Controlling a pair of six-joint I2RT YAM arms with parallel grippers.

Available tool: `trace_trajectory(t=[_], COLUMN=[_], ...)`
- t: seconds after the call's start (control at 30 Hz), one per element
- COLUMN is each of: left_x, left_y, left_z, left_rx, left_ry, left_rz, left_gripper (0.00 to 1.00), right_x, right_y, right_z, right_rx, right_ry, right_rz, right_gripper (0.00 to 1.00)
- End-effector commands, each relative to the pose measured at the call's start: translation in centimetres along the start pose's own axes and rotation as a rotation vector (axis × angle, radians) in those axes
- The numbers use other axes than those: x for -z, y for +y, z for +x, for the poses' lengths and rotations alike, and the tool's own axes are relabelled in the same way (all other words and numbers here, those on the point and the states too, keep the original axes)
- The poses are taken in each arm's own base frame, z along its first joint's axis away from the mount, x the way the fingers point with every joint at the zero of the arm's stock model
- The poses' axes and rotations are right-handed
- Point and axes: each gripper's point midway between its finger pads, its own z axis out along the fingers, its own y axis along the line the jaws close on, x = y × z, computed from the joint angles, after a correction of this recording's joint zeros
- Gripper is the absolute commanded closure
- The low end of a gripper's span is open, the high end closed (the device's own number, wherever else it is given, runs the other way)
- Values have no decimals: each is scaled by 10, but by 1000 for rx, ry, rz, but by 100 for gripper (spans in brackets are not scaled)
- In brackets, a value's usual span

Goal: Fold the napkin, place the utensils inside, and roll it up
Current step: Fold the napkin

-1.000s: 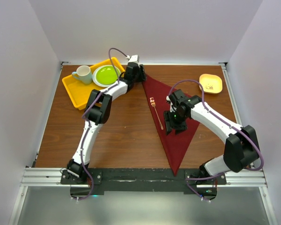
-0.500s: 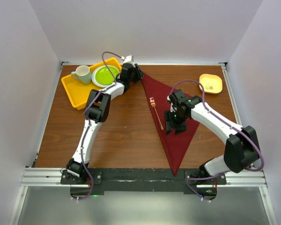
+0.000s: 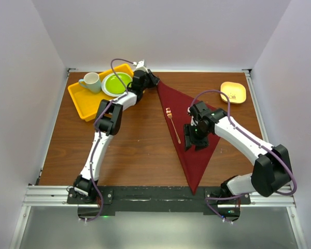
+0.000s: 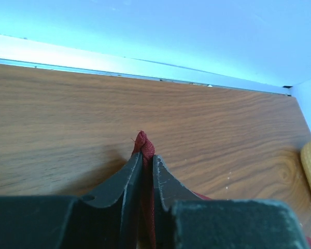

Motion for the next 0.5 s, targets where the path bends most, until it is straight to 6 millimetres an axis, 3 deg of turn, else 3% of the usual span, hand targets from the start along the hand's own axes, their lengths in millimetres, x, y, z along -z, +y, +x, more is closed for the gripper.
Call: trace_trajectory(t=[0.0, 0.13, 0.3, 0.33, 0.4, 0.43, 0.47], left_x=[-3, -1, 9, 15, 23, 30, 34], left_y=[-18, -26, -44, -56, -59, -71, -73], left_z=[-26, -39, -44, -54, -48, -57, -47], left_rx=[8, -9, -18, -23, -19, -20, -17], left_ry=[-69, -88, -61, -72, -45, -49, -19], left_rz=[87, 96, 142, 160, 161, 175, 180], left_gripper=[86, 98, 100, 100, 100, 100, 100], right_x=[9, 9, 16, 21, 27, 35, 39], right_y=[-1, 0, -1, 1, 2, 6, 7], right_z=[5, 6, 2, -3, -8, -16, -19], right_rx=[-17, -20, -40, -46, -64, -67, -66], right_ry=[-20, -25, -46, -61, -77, -104, -115], right_rz=[-4, -14, 1, 0, 12, 5, 4], right_gripper=[44, 44, 44, 44, 44, 44, 43])
